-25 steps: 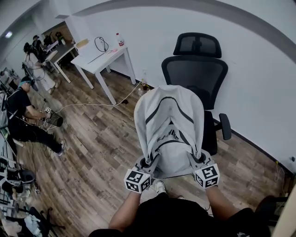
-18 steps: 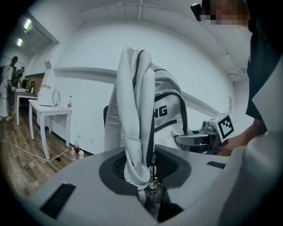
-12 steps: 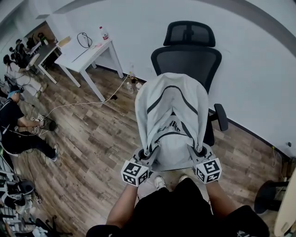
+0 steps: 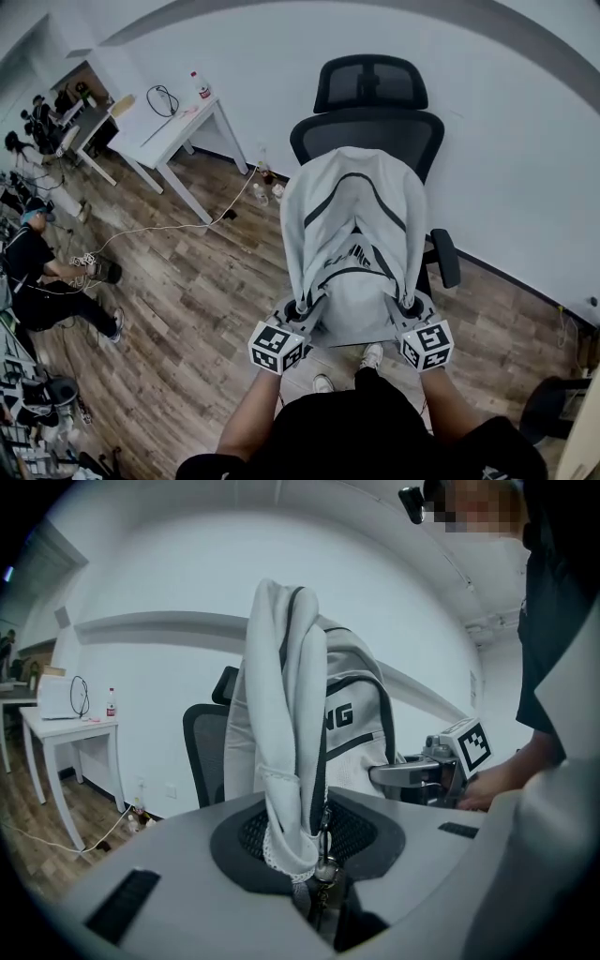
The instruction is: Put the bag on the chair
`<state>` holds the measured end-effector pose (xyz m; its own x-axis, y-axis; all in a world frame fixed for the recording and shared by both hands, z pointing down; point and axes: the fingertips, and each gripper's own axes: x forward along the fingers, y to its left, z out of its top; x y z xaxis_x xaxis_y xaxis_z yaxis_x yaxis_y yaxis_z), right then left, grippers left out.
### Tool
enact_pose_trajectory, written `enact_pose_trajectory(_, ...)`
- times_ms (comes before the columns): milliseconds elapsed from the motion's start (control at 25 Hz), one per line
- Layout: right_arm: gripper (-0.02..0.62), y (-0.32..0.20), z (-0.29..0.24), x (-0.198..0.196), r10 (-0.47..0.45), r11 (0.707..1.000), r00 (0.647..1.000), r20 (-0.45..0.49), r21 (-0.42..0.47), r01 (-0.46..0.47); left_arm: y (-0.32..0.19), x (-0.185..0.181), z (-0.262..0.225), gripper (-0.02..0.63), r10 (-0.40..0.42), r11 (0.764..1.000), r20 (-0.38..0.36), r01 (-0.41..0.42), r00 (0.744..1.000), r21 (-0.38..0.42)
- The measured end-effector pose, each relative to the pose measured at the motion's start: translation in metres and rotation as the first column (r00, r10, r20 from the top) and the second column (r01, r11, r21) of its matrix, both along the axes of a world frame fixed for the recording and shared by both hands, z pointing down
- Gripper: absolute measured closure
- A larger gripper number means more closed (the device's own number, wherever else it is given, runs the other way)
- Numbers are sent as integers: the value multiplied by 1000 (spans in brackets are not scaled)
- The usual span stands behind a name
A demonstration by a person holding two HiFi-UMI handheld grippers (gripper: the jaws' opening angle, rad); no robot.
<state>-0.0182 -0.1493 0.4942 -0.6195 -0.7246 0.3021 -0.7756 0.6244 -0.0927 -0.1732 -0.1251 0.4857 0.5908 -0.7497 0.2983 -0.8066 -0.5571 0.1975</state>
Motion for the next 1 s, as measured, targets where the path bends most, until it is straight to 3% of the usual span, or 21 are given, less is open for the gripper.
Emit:
enact_pose_trajectory(560,508,-83,15,52,-18,1000,1000,24,-22,19,-83,52,12,509,-13,1000,17,14,1000,-27)
enact_pose_trajectory(1000,509,-131,63,76,-69,992,998,13,-104,70,-127,74,59,509,-51,994,48,55,998,-95)
